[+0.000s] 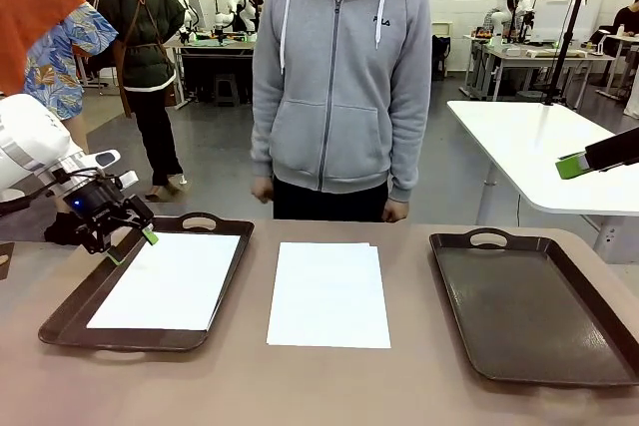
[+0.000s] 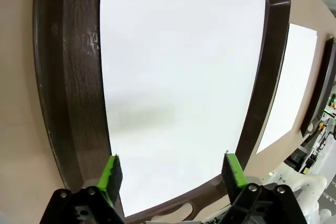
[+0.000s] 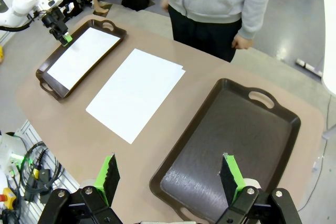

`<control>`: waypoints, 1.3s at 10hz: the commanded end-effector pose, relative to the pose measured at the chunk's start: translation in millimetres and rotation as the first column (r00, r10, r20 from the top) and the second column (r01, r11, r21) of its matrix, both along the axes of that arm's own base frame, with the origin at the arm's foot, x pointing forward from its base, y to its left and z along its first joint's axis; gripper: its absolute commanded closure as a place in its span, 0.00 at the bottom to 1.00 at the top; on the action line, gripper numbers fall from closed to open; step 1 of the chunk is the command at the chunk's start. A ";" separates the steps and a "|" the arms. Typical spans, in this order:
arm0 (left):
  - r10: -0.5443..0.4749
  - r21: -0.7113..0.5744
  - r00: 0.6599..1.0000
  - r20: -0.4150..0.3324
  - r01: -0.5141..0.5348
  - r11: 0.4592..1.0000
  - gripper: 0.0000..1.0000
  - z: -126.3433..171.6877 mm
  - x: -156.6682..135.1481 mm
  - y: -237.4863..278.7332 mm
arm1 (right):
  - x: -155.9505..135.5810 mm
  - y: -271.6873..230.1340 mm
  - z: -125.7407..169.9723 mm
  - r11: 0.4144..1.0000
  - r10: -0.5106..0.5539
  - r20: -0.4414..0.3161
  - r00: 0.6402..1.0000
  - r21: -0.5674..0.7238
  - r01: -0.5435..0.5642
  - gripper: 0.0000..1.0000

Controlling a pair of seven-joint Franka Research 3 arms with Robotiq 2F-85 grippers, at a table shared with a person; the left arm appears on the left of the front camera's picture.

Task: Sort the A4 documents.
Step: Place the A4 Paper in the designated Handle tray, then receive the A4 Paper.

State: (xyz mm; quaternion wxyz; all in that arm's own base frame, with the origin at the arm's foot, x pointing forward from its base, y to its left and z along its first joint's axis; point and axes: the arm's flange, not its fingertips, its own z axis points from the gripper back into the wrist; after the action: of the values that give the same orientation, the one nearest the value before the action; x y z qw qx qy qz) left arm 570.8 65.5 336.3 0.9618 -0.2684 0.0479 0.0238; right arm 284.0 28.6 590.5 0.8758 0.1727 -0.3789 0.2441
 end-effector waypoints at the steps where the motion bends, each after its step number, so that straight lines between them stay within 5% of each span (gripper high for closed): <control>1: 0.017 0.024 1.000 -0.026 -0.016 1.000 0.02 5.7 -1.2 1.5 | 1.5 -0.9 -1.6 1.000 0.013 -0.004 1.000 0.008 -0.013 0.00; 4: 0.070 -0.017 0.997 -0.035 -0.070 0.997 0.00 9.6 -1.1 -0.7 | 1.5 -0.9 -1.6 1.000 0.013 -0.004 1.000 0.008 -0.013 0.00; 5: 0.008 0.001 1.000 -0.003 -0.008 1.000 0.00 0.5 0.0 0.6 | 1.5 -0.9 -1.6 1.000 0.013 -0.004 1.000 0.008 -0.013 0.00; 13: 0.008 0.001 1.000 -0.003 -0.008 1.000 0.00 0.5 0.0 0.6 | 1.5 -0.9 -1.6 1.000 0.013 -0.004 1.000 0.008 -0.013 0.00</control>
State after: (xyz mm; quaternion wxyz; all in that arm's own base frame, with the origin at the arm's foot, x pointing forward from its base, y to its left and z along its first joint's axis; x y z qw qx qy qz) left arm 570.8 64.9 337.2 0.9610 -0.2696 0.0505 0.0347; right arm 284.0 28.6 590.5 0.8758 0.1727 -0.3789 0.2441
